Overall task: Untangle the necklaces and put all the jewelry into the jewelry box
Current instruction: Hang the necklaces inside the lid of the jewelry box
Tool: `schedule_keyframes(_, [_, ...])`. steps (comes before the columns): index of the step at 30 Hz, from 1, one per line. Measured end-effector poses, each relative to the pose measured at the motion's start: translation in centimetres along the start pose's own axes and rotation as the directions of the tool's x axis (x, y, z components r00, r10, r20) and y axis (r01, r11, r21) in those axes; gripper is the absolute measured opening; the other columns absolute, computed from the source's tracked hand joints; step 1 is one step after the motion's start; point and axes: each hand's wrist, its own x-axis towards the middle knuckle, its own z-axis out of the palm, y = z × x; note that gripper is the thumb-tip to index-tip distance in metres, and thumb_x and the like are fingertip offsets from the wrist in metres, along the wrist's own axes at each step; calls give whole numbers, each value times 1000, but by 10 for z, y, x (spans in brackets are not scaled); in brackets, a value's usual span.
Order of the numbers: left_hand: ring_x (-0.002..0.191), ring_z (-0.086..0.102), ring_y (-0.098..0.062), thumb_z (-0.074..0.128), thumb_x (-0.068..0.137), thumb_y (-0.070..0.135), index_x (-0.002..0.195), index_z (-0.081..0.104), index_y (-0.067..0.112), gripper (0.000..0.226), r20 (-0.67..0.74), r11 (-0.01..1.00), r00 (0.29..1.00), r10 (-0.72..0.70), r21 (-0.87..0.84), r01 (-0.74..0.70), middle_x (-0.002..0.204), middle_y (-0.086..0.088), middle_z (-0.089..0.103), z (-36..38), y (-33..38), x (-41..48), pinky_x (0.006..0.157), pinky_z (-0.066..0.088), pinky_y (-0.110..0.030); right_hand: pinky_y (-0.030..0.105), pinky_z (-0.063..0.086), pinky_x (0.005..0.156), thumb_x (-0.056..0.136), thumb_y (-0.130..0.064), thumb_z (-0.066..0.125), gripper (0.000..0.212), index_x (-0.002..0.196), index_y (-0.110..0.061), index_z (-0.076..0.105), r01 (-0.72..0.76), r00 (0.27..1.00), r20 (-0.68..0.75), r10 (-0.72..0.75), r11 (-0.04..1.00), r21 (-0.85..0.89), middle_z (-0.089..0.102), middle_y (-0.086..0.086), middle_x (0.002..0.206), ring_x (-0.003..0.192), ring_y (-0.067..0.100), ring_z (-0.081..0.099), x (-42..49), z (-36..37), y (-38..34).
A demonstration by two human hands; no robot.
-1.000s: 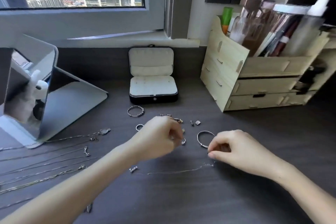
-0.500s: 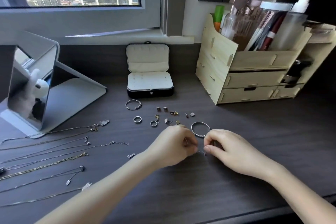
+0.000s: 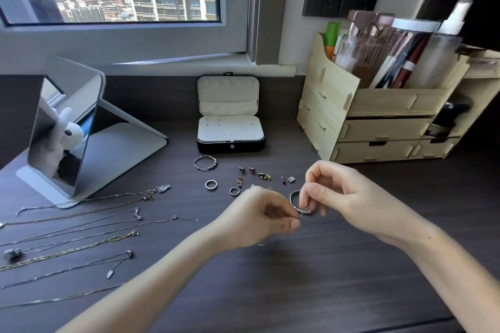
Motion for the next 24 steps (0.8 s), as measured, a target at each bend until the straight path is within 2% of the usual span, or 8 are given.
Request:
schedule_keyframes(3, [59, 61, -7, 73, 82, 14, 79, 73, 10, 4, -23, 999, 1000, 17, -34, -18, 65, 7, 68, -9, 2, -4, 69, 53, -20, 27, 46, 60, 98, -7, 44, 15, 83, -9, 47, 7, 999, -48, -6, 999, 31, 70, 6, 77, 68, 14, 59, 5, 3, -1])
schedule_keyframes(7, [58, 63, -8, 73, 80, 14, 76, 73, 7, 8, -123, 999, 992, 2, -37, -7, 64, 6, 69, -22, 6, -10, 69, 53, -19, 29, 46, 59, 99, -9, 40, 15, 85, -7, 42, 13, 994, -112, 0, 993, 116, 71, 14, 80, 70, 21, 61, 11, 9, 1])
schedule_keyframes(11, [60, 66, -6, 72, 82, 20, 76, 73, 11, 10, -189, 996, 982, -3, 84, 19, 60, 10, 68, -34, 11, -14, 65, 52, -20, 25, 49, 61, 100, -11, 36, 17, 84, -8, 39, 22, 992, -127, 3, 980, 196, 73, 14, 86, 75, 19, 65, 16, 20, 1])
schedule_keyframes(14, [61, 65, -8, 70, 84, 24, 72, 71, 16, 14, -189, 968, 982, 23, 248, 25, 67, 2, 71, -41, 15, -16, 66, 52, -24, 27, 50, 62, 101, -12, 34, 17, 85, -8, 38, 34, 993, -117, -3, 965, 259, 73, 14, 85, 75, 20, 67, 19, 27, -1])
schedule_keyframes(17, [64, 64, -9, 67, 86, 23, 72, 67, 14, 16, -134, 936, 989, 61, 352, -10, 72, -4, 72, -43, 17, -18, 64, 49, -18, 25, 48, 59, 101, -12, 33, 17, 85, -9, 37, 58, 989, -148, -12, 949, 310, 72, 14, 77, 69, 20, 64, 23, 34, -4])
schedule_keyframes(20, [64, 67, -9, 66, 87, 23, 66, 62, 21, 21, -92, 968, 996, 0, 250, 23, 73, -2, 72, -45, 19, -21, 68, 53, -24, 22, 45, 53, 101, -11, 33, 18, 84, -10, 37, 69, 981, -195, 14, 910, 409, 69, 10, 67, 60, 15, 60, 28, 39, -6])
schedule_keyframes(24, [63, 66, -10, 65, 88, 19, 73, 65, 10, 17, -70, 996, 997, 12, 93, -6, 69, 1, 70, -50, 15, -22, 71, 53, -23, 22, 41, 49, 102, -11, 33, 18, 84, -10, 38, 60, 971, -234, 44, 906, 419, 65, 7, 60, 55, 16, 55, 32, 43, -4])
